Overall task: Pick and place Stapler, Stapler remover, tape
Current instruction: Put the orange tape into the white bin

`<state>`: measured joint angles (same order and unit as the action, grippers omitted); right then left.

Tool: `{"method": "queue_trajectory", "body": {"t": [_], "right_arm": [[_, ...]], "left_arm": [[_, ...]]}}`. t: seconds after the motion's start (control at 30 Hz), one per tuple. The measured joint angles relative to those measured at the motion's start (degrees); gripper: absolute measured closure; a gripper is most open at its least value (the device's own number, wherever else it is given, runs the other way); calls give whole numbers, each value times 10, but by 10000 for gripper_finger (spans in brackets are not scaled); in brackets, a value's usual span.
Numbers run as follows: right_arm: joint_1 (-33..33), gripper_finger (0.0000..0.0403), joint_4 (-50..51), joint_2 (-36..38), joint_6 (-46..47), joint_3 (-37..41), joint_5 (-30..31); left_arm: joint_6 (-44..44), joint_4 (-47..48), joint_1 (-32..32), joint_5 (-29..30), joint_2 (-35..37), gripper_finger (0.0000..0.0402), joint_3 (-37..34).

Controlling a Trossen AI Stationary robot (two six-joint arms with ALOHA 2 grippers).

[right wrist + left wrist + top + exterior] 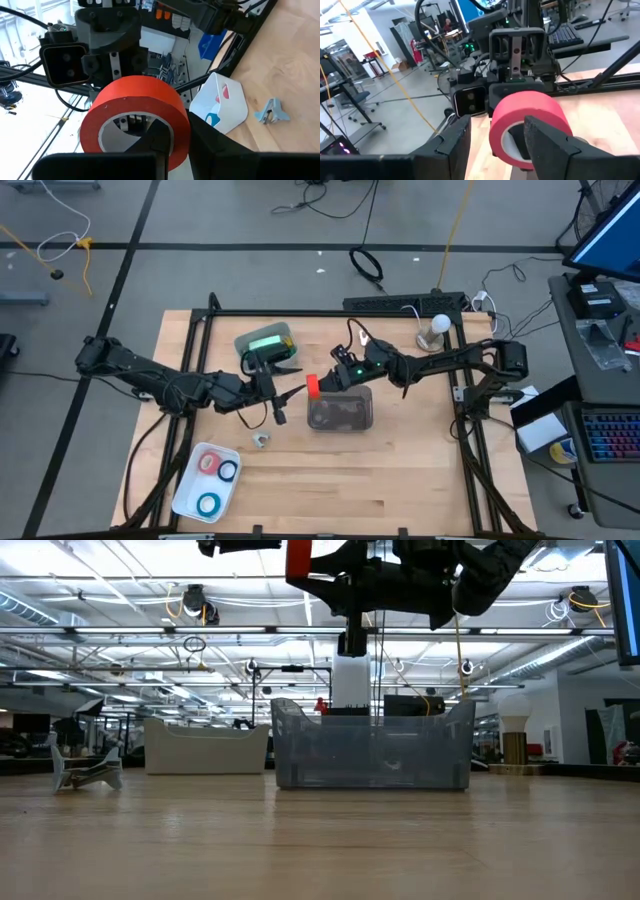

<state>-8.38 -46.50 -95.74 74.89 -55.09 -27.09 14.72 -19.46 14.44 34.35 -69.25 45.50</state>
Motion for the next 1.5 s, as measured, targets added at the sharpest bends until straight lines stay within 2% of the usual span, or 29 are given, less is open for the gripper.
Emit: {"method": "queue_trajectory", "body": {"t": [0.23,0.5,0.7,0.9,1.23,1.33,1.5], "right_arm": [[-6,373,0,0,10,0,0],[-5,373,0,0,23,1,-2],[-5,373,1,1,23,2,3],[-5,373,0,1,23,2,4],[-5,373,3,1,38,2,12],[-5,373,5,0,45,2,2],[-6,373,4,-1,59,1,-9]], "left_arm": [[0,2,-1,-5,0,218,0],[-3,-4,-30,-71,-9,218,0],[-2,-10,-41,-89,-15,218,0],[-2,-9,-55,-138,-15,218,0],[0,15,-72,-167,-16,218,0],[-1,31,-72,-167,-16,227,1],[1,42,-72,-167,-14,268,1]]}}
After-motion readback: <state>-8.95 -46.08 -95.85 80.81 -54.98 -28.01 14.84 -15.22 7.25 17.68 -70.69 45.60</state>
